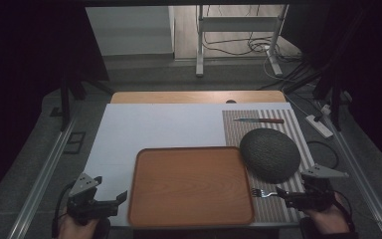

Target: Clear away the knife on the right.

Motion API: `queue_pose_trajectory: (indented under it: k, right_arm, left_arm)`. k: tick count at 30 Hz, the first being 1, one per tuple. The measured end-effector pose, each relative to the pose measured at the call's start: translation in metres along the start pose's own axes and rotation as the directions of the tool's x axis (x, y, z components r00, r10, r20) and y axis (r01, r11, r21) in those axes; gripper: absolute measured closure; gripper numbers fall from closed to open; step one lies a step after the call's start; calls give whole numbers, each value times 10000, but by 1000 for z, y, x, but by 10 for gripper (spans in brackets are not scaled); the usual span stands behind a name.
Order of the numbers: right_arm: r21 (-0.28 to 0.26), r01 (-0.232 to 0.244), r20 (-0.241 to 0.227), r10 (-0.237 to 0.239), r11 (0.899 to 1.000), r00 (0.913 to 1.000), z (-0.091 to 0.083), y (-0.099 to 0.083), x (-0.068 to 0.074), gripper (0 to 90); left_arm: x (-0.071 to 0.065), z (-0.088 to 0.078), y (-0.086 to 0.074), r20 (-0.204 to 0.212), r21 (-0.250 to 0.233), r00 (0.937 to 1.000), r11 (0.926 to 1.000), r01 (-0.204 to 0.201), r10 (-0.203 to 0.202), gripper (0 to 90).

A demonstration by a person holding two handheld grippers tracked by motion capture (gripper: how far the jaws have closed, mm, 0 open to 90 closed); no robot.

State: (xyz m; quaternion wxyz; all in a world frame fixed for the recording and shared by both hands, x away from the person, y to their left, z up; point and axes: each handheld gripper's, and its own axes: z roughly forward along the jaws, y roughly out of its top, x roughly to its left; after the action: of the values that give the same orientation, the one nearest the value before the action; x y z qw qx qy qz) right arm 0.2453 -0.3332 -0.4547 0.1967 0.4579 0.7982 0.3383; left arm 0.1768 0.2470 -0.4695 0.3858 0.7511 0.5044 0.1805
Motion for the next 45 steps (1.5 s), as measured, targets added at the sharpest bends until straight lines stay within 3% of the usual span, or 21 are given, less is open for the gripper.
queue_pose_trajectory:
  k: [5, 11, 24, 34, 45]
  right_arm:
    - [123, -146, -481, 151, 9998, 9987, 2, 1, -3, 8]
    - [131, -264, -495, 270, 9996, 9984, 2, 1, -4, 7]
    - [328, -158, -577, 177, 9993, 9982, 4, 2, -3, 7]
    - [-9, -95, -922, 94, 10000, 9957, 4, 8, -1, 7]
    - [44, 325, -1273, -317, 9995, 9914, 12, 17, -3, 7]
  left_arm:
    - [3, 0, -1, -88, 39, 9995, 9995, 300, -300, 22]
    - [4, 0, -1, -106, 26, 9985, 9986, 531, -530, 21]
    - [4, -3, -1, -166, 15, 9988, 9990, 451, -451, 0]
    - [3, -1, -1, -267, 243, 9990, 9990, 363, -357, 1]
    - [4, -1, -2, -152, 146, 9989, 9989, 446, -444, 7]
